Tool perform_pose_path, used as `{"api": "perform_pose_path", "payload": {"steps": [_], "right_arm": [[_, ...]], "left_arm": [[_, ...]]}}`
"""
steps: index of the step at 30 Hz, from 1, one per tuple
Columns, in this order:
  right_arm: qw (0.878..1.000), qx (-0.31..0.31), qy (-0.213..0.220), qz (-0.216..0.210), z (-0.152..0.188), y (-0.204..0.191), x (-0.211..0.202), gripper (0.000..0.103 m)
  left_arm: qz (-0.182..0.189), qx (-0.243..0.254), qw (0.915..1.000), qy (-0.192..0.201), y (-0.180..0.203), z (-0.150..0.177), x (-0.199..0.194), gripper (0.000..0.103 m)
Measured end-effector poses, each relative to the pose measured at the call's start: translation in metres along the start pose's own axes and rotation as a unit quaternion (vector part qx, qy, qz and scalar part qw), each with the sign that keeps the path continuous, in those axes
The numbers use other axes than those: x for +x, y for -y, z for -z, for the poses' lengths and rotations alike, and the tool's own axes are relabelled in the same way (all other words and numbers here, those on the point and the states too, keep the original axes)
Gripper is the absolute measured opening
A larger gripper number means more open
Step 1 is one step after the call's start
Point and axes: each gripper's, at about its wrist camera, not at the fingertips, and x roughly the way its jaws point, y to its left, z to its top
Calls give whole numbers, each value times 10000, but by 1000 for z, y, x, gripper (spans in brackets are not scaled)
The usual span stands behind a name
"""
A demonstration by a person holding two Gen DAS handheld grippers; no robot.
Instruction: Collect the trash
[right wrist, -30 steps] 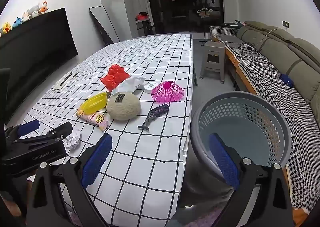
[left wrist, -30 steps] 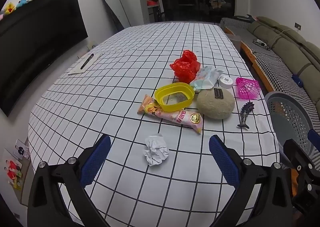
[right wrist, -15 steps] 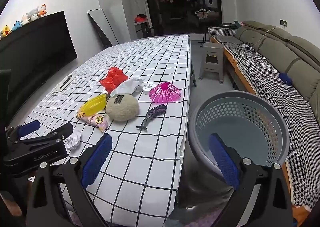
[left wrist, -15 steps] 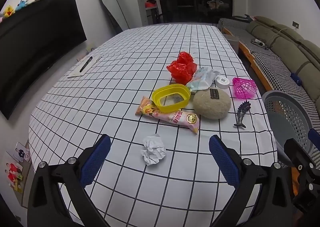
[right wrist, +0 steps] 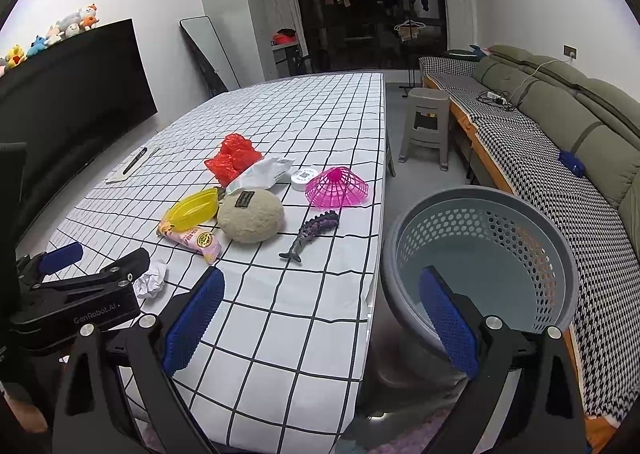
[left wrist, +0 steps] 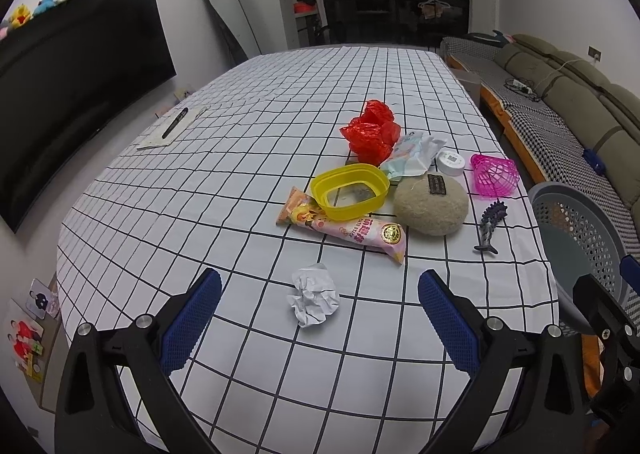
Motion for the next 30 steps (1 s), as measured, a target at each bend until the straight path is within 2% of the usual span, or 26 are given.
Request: {"api": "perform_pose_path", "payload": {"steps": [30], "right_arm": [[9988,-322,-63,-363,-9,-18,16,93]], "left_arm": [[-325,-417,9986,-60,-23,10,-6,97]]}}
